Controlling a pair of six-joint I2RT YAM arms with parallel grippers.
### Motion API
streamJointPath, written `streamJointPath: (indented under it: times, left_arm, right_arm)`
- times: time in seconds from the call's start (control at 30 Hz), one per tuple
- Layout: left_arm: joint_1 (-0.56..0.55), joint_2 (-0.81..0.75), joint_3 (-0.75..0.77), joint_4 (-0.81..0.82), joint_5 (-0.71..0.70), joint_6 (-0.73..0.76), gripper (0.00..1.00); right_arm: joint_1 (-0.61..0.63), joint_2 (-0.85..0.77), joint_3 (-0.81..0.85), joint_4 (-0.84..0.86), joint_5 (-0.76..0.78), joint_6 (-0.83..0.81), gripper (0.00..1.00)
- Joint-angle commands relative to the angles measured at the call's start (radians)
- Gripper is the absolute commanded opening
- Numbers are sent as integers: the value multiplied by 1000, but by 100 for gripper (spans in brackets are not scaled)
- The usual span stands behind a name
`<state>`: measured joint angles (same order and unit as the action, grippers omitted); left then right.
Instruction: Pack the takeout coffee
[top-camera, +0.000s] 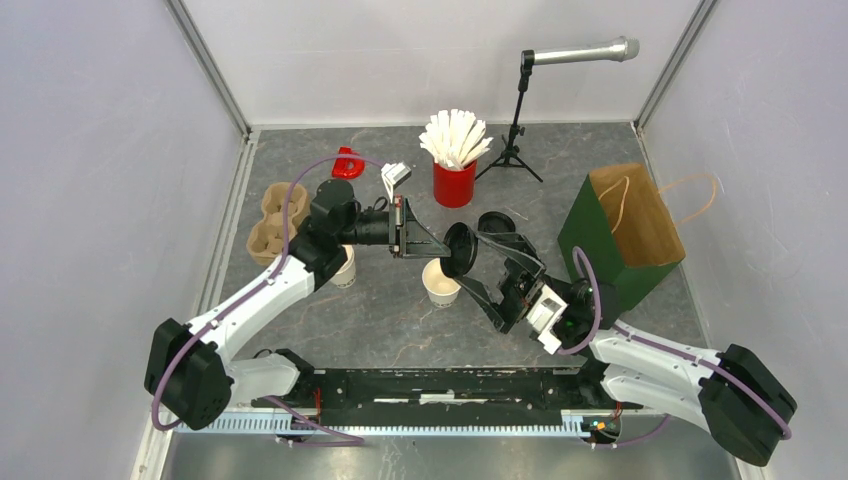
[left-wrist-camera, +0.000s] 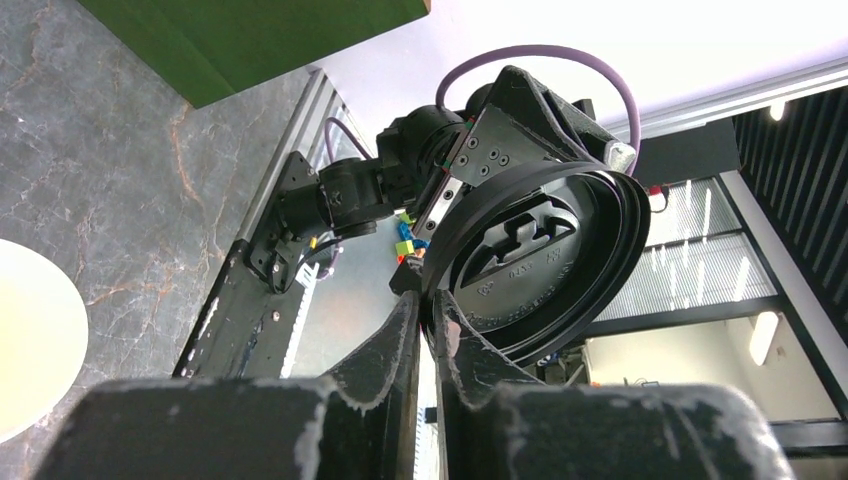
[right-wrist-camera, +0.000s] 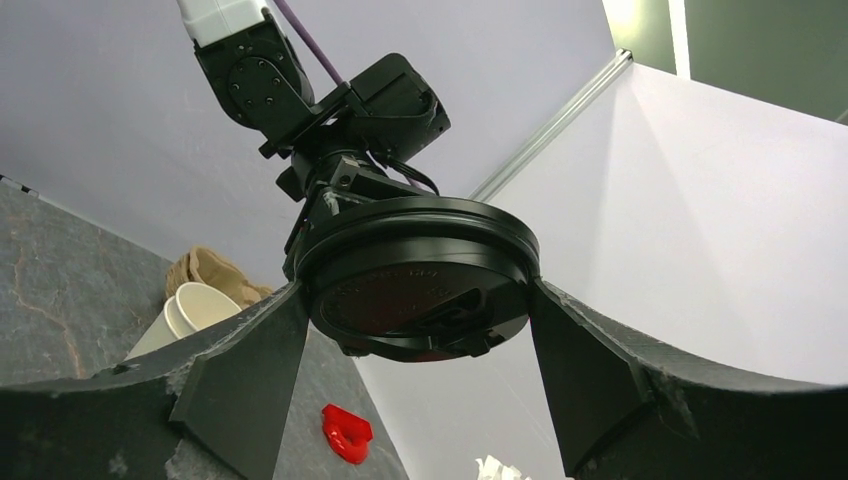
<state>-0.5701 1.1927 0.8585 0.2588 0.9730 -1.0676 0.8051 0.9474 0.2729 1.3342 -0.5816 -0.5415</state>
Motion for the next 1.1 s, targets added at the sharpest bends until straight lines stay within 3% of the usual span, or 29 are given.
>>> streamJointPath:
  times: [0.0,0.3,0.47,0.5,0.53,0.7,0.87,1.07]
  left_arm:
    - [-6,-13,-9,29,0,-20,18]
    - [-4,-20,24,-70,-46,61,39]
    - [4,-34,117,-318,-195,246,70]
    - [4,-40,138,-389,-247,296,89]
    - [4,-51,162,-442,-318,335,100]
    - [5,-115,203,-630,-600,523,100]
    - [4,-204,159,-751,-850,666,100]
    - [4,-332,53,-822,-1003,783,100]
  right_arm:
    - [7,3,-24,80,24,26,85]
    - [8,0,-41,53,84,102,81]
    - [8,-37,-57,-43,154,169,78]
    - [8,-47,-61,-69,172,186,77]
    - [8,-58,-62,-103,184,198,77]
    - [8,-120,-15,-363,286,285,76]
    - [9,-118,164,-877,411,366,75]
    - [8,-11,450,-1435,504,453,75]
